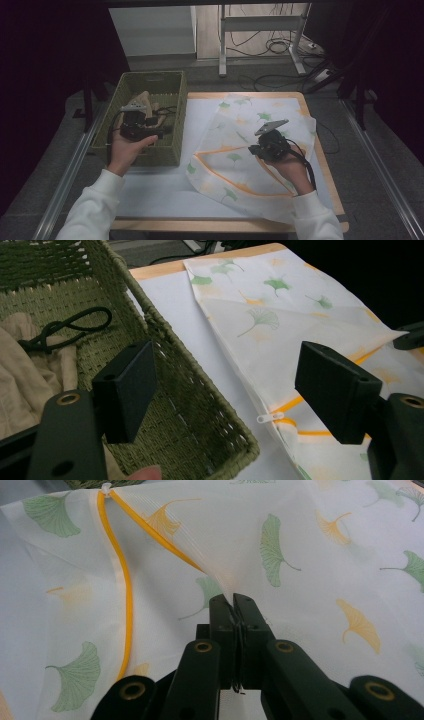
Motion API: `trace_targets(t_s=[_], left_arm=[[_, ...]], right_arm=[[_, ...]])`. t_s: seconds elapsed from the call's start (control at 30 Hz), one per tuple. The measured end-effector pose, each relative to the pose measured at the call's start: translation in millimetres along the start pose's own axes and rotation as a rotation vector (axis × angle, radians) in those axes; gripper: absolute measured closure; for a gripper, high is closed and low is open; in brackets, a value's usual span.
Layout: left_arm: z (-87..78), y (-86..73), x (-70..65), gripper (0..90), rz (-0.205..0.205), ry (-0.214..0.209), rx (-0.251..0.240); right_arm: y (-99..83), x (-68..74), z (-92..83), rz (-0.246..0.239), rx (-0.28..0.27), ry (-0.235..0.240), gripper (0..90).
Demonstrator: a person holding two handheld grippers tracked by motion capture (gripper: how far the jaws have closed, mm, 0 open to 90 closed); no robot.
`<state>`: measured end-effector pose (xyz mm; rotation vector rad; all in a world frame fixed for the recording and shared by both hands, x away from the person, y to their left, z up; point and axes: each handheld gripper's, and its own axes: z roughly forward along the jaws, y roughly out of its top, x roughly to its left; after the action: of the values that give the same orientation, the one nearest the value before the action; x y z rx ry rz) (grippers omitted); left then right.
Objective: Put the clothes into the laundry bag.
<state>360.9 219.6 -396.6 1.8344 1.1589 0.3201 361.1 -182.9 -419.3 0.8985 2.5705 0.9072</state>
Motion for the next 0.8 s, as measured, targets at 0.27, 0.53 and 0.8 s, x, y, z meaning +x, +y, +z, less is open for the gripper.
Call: trace_targets(t_s=[0.27,0.53,0.8], left_arm=[[4.7,4.5,10.5,24.7,-0.011,0.025,0.011],[9.1,7.0,25.4,24.6,-0.035,0.062,0.013],[18.9,13.7,40.1,24.5,-0.06,0.09,0.014]], right_arm=[[-0.2,-0.2,0.0,0.002,-0.005,-0.002,86.7],[-0.2,-1.3,-0.5,0.0,-0.008,-0.004,86.7],[-0.6,-1.7,1.1,-0.002,-0.006,-0.005,86.6]])
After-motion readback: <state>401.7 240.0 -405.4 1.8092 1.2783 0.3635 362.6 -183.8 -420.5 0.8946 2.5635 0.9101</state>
